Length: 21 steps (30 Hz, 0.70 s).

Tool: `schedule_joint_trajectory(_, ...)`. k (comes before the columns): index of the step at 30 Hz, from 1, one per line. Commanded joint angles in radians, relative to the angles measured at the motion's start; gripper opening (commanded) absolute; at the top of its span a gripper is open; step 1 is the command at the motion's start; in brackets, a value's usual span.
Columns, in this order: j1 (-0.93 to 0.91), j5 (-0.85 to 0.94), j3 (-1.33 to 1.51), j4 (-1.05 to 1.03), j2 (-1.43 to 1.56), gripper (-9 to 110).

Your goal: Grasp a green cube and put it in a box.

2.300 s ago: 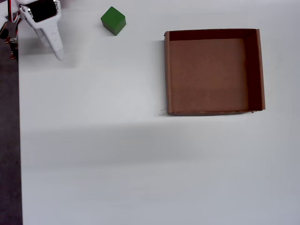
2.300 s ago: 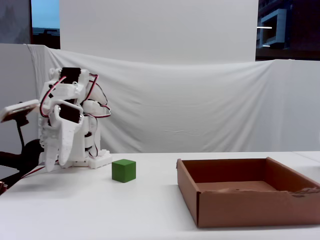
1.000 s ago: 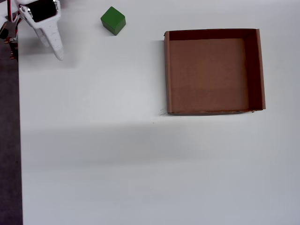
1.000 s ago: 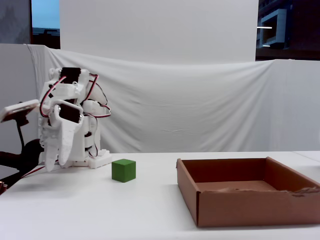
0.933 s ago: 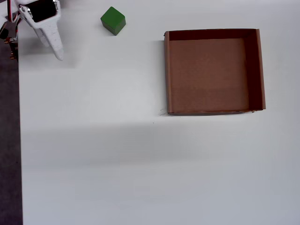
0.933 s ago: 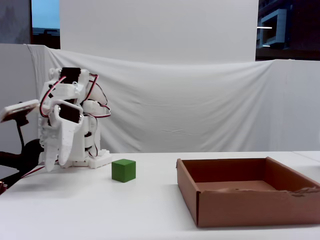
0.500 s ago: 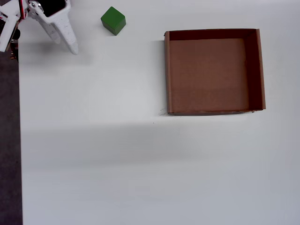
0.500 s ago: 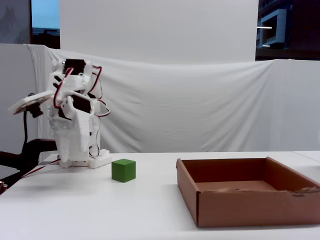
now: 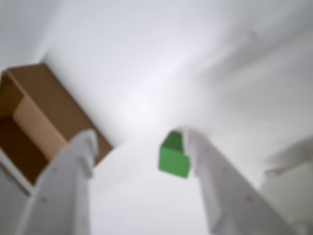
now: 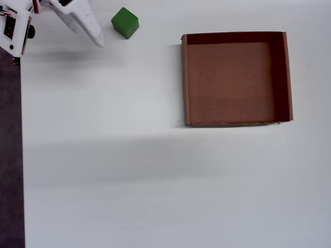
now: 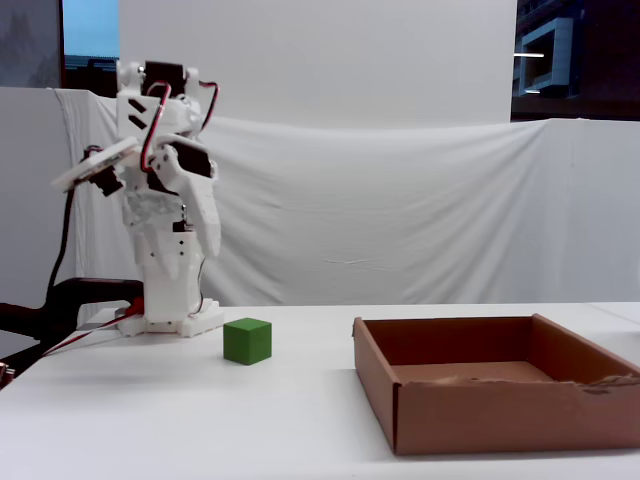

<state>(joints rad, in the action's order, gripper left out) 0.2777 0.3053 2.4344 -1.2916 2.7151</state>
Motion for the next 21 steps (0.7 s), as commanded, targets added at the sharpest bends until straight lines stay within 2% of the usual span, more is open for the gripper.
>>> schedule_joint_trajectory(1, 0.046, -0.044, -0.075, 0.003, -0.055, 25)
schedule_joint_trajectory(7, 0.112, -0.081, -0.084, -0.002, -0.141, 25)
schedule_joint_trajectory(21, 0.124, -0.071, -0.204, 0.003, -0.446, 25)
